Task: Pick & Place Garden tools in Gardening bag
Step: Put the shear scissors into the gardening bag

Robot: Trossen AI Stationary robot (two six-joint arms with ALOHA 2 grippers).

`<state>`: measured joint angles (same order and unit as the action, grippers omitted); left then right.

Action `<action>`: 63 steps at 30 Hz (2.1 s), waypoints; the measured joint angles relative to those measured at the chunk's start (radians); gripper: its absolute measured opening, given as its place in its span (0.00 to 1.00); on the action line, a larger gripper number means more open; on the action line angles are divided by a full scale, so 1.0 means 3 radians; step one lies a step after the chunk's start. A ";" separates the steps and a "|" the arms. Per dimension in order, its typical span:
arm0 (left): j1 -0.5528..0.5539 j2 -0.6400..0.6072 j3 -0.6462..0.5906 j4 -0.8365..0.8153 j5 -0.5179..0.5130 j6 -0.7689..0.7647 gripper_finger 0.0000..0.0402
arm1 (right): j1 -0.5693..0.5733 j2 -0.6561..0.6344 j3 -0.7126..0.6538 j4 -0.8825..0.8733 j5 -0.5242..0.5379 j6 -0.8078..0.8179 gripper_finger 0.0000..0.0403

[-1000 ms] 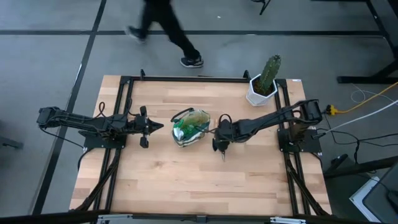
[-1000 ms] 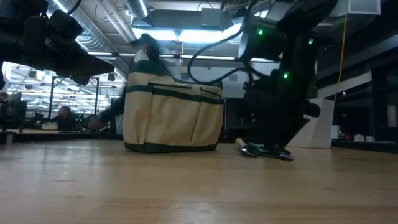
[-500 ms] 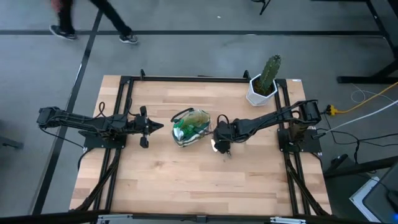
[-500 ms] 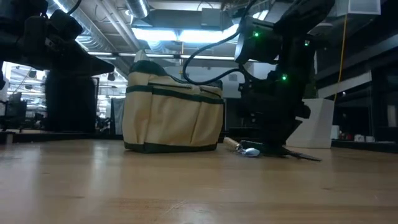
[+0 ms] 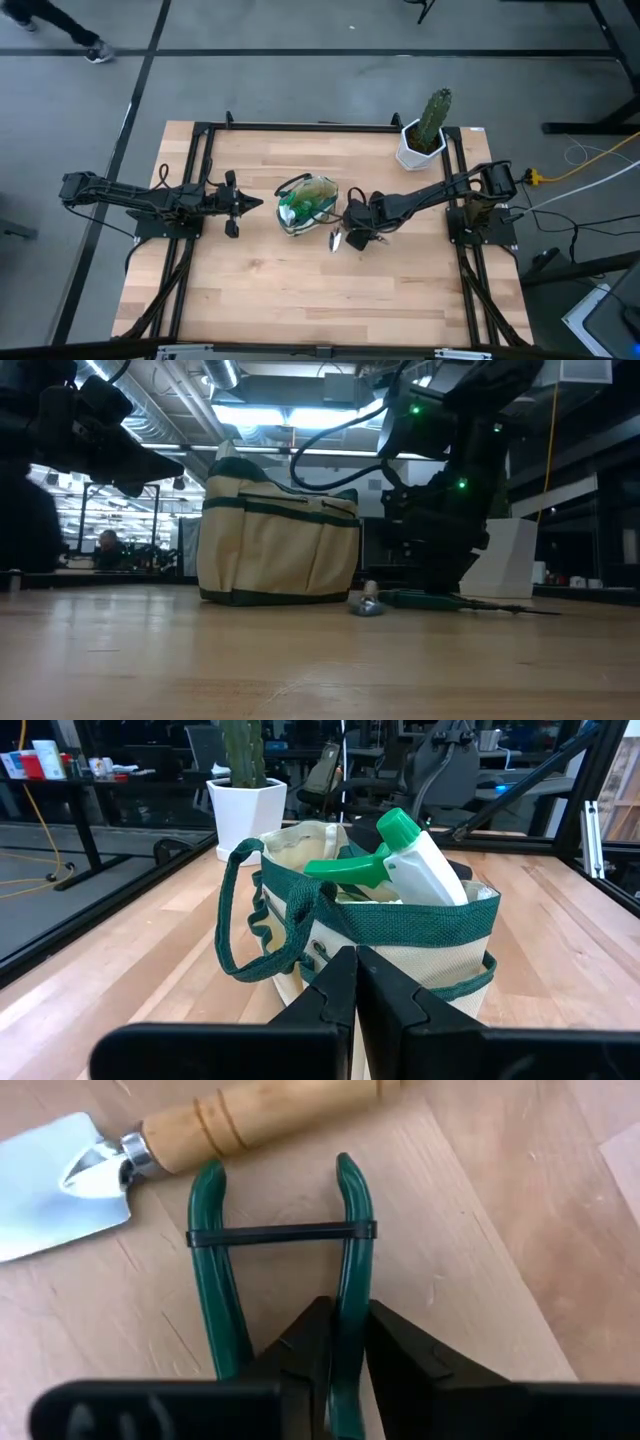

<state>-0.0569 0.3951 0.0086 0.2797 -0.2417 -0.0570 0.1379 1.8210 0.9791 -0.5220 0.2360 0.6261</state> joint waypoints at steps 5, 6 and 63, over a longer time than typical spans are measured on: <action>0.0000 0.0001 0.0000 0.0000 0.0001 0.0000 0.01 | 0.0001 0.0001 0.0000 0.0017 0.0011 -0.0006 0.17; 0.0001 0.0000 0.0000 -0.0001 0.0000 -0.0001 0.01 | 0.0001 0.0001 0.0000 0.0018 0.0011 -0.0001 0.16; 0.0000 0.0000 0.0001 -0.0001 0.0000 0.0000 0.01 | 0.0047 -0.0974 0.0006 0.2709 0.0521 -0.1540 0.07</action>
<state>-0.0570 0.3951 0.0090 0.2794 -0.2417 -0.0570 0.1521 1.5289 0.9810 0.2907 0.3923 0.1641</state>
